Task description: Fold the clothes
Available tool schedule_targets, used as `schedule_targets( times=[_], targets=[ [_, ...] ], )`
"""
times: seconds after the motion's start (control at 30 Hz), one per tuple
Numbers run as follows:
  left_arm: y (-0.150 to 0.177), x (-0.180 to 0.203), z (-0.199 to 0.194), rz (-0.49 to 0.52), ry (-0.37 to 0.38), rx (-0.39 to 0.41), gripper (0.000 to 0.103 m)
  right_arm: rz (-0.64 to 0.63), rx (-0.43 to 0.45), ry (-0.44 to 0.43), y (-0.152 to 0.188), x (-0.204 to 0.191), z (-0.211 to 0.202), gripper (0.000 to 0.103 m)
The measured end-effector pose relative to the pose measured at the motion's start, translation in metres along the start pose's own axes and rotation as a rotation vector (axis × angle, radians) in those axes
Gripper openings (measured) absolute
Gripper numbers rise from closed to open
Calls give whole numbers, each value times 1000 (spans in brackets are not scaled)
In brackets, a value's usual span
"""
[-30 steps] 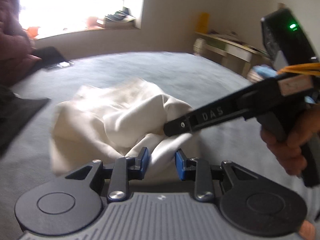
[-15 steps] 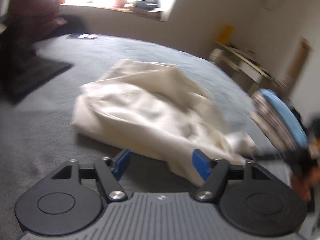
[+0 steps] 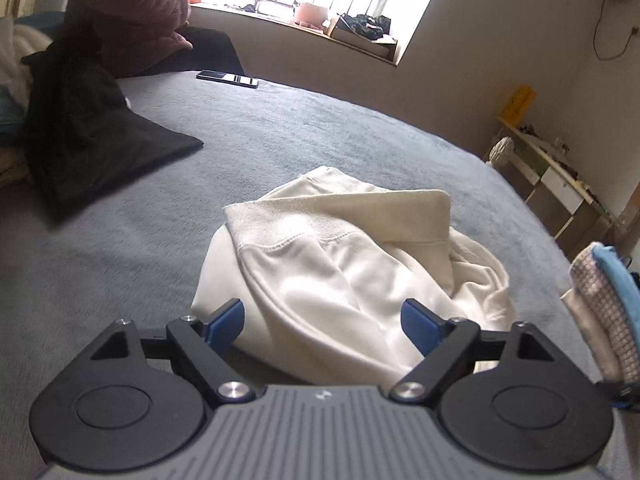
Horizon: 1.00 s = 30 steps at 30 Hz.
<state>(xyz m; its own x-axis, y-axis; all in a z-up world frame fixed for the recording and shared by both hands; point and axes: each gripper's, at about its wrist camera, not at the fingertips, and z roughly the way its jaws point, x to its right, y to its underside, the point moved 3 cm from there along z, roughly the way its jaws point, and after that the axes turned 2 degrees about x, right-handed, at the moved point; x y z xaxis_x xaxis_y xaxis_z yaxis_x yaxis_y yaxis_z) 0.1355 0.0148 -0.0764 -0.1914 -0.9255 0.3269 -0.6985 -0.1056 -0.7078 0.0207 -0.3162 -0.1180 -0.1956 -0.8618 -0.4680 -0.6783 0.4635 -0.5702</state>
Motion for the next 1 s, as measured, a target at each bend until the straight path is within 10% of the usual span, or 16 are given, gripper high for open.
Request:
schedule_targets(
  times=[0.13, 0.33, 0.53, 0.77, 1.0],
  targets=[
    [-2, 4, 38, 47, -57, -57, 75, 15, 41, -37, -6, -10, 5, 55],
    [6, 8, 60, 142, -127, -92, 7, 7, 23, -97, -5, -38, 29, 55],
    [17, 12, 22, 124, -66, -29, 5, -74, 39, -131, -9, -64, 39, 55],
    [53, 39, -55, 215, 244, 4, 5, -159, 19, -209, -27, -97, 63, 56],
    [121, 89, -95, 382, 590, -184, 4, -157, -17, -198, -47, -113, 113, 59]
  ],
)
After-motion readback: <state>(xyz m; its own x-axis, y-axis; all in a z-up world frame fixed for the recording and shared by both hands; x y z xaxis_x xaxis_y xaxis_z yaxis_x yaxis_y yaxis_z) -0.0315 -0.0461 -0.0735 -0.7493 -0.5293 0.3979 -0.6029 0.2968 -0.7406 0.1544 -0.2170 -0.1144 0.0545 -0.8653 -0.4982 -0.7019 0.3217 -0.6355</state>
